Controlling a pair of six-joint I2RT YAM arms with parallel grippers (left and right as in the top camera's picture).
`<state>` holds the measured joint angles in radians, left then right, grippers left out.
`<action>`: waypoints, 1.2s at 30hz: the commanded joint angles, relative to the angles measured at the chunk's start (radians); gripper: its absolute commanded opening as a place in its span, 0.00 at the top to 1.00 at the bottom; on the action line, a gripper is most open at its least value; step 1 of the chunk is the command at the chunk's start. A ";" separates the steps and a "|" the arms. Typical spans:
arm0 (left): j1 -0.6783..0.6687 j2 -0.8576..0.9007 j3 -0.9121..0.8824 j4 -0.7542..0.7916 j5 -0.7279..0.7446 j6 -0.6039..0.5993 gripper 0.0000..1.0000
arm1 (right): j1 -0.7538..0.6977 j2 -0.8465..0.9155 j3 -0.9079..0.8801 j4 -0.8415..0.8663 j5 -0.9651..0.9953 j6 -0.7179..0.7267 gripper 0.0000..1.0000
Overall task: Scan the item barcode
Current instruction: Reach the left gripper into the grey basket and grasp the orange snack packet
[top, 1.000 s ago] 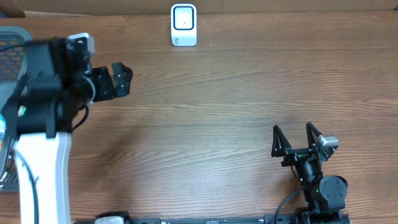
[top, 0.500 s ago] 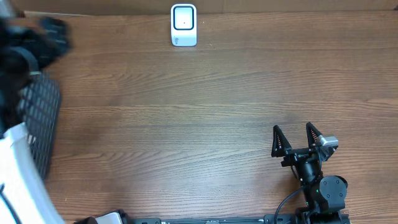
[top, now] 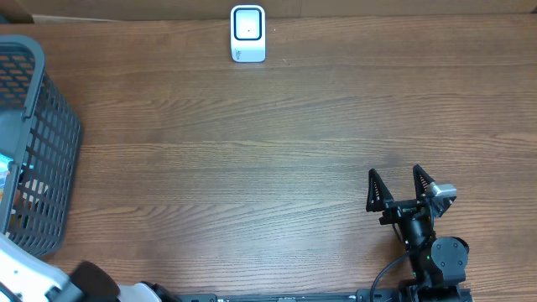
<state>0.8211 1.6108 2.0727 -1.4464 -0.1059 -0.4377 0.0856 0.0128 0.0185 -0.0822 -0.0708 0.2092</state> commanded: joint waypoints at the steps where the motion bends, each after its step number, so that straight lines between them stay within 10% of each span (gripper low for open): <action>1: 0.039 0.049 0.004 -0.040 -0.024 0.031 0.04 | 0.005 -0.010 -0.011 0.005 0.002 0.007 0.00; 23: 0.044 0.426 0.004 -0.229 -0.063 0.126 0.21 | 0.005 -0.010 -0.011 0.005 0.002 0.006 0.00; 28: 0.044 0.439 0.004 -0.214 -0.064 0.128 0.54 | 0.005 -0.010 -0.011 0.004 0.002 0.007 0.00; 36: 0.044 0.440 0.004 -0.195 -0.100 0.124 0.57 | 0.005 -0.010 -0.011 0.004 0.002 0.007 0.00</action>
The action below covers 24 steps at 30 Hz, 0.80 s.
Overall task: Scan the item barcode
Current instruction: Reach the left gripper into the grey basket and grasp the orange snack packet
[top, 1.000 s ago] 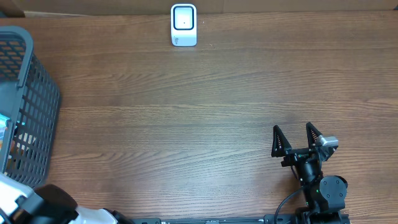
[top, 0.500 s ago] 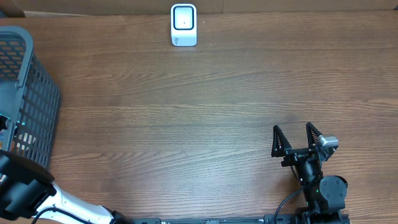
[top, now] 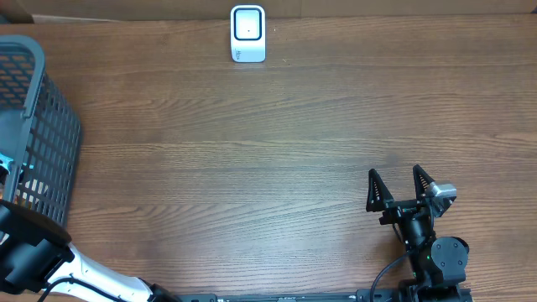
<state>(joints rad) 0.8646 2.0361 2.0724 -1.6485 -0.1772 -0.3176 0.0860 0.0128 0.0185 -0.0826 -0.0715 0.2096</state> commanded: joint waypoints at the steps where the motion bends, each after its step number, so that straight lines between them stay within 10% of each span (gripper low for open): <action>1: -0.001 0.015 0.004 0.008 -0.029 0.003 0.62 | 0.005 -0.010 -0.011 0.005 0.003 0.006 0.00; 4: -0.002 0.015 0.004 0.007 -0.029 0.004 0.96 | 0.005 -0.010 -0.011 0.005 0.003 0.006 0.00; 17: -0.002 -0.105 0.212 -0.034 0.068 -0.047 0.96 | 0.005 -0.010 -0.011 0.005 0.003 0.006 0.00; 24: -0.014 -0.290 0.462 0.034 0.354 -0.115 0.96 | 0.005 -0.010 -0.011 0.005 0.003 0.006 0.00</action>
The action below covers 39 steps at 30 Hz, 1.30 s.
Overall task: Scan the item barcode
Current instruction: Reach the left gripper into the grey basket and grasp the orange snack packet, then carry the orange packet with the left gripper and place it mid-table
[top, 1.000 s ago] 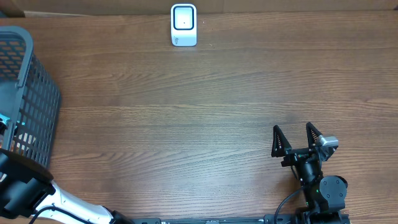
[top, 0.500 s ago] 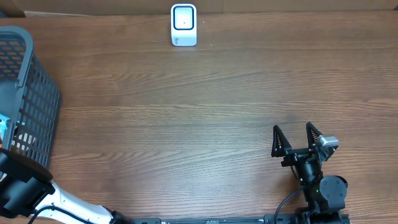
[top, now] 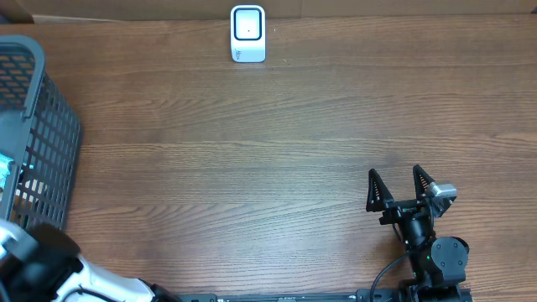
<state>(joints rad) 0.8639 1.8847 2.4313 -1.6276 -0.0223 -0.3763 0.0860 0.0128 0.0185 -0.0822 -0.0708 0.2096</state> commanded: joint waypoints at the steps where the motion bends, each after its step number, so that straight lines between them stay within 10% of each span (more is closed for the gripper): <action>1: -0.027 -0.168 0.117 0.024 0.270 -0.054 0.96 | 0.005 -0.010 -0.011 0.004 0.002 0.006 0.00; 13: -0.616 -0.307 0.079 -0.062 0.414 0.143 0.96 | 0.005 -0.010 -0.011 0.005 0.002 0.006 0.00; 21: -1.007 -0.267 -0.190 -0.004 0.212 0.054 0.96 | 0.005 -0.010 -0.011 0.004 0.002 0.006 0.00; 39: -1.428 -0.033 -1.025 1.028 0.198 -0.483 0.96 | 0.005 -0.010 -0.011 0.004 0.002 0.006 0.00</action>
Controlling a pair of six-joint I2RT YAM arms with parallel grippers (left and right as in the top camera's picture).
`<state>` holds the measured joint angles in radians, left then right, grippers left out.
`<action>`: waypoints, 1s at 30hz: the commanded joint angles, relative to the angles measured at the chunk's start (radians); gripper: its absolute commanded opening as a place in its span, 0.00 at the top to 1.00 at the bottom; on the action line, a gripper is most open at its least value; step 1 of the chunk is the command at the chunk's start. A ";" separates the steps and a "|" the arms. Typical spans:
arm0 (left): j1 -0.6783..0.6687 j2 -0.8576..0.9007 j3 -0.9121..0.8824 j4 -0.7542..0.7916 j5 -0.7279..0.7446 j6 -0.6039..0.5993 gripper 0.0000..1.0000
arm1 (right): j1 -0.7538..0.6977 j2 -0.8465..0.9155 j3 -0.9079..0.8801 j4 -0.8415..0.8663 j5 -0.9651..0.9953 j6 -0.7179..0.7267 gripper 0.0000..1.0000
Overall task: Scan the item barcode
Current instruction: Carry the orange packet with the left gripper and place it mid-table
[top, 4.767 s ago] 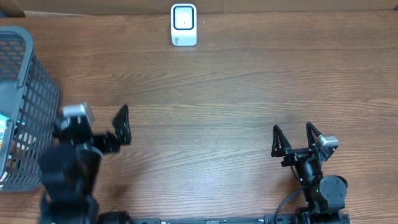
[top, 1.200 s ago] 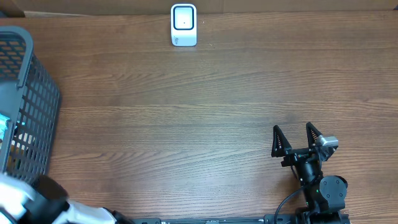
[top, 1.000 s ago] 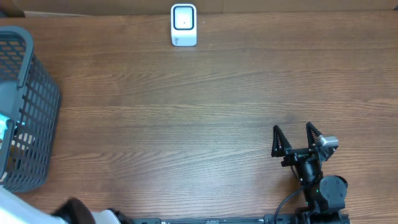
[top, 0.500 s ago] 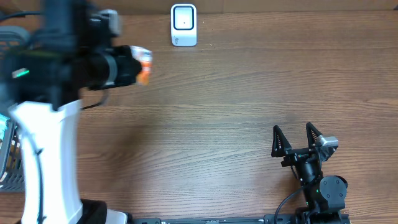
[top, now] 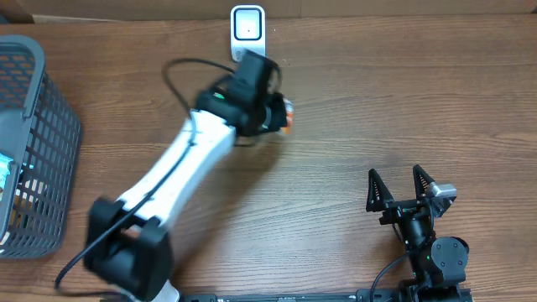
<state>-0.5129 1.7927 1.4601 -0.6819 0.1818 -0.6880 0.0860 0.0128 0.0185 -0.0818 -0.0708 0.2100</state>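
The white barcode scanner (top: 247, 23) stands at the table's far edge. My left arm reaches across the table, and its gripper (top: 275, 113) sits just in front of the scanner. It is shut on a small item (top: 287, 113) that shows orange and white at its tip; motion blur hides the item's shape and barcode. My right gripper (top: 394, 186) rests open near the front right with nothing between its fingers.
A grey mesh basket (top: 50, 126) stands at the left edge with several packaged goods inside. The brown wooden table (top: 377, 101) stretches between the basket and the scanner. A cardboard wall runs along the far edge.
My left arm was at the bottom left corner beside the basket. Now it stretches to just in front of the scanner with a small orange and white item in its gripper. The right arm has not moved.
My left arm showed only at the bottom left corner, then at the left edge in front of the basket, then back at the corner. Now it holds an item in front of the scanner. The right gripper stayed open in place.
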 commanded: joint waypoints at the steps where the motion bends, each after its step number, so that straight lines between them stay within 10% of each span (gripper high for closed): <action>1: -0.068 0.089 -0.063 0.123 -0.005 -0.198 0.96 | 0.005 -0.010 -0.011 0.004 0.002 0.006 0.00; 7: -0.123 0.236 -0.064 0.243 0.019 -0.267 0.95 | 0.005 -0.010 -0.011 0.004 0.002 0.006 0.00; 14: -0.109 0.220 -0.034 0.210 0.029 -0.252 0.39 | 0.005 -0.010 -0.011 0.004 0.002 0.006 0.00; 30: 0.090 -0.145 0.558 -0.512 -0.312 0.101 0.25 | 0.005 -0.010 -0.011 0.004 0.002 0.006 0.00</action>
<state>-0.4870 1.7611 1.9137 -1.1210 -0.0025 -0.6716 0.0856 0.0128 0.0185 -0.0826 -0.0708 0.2100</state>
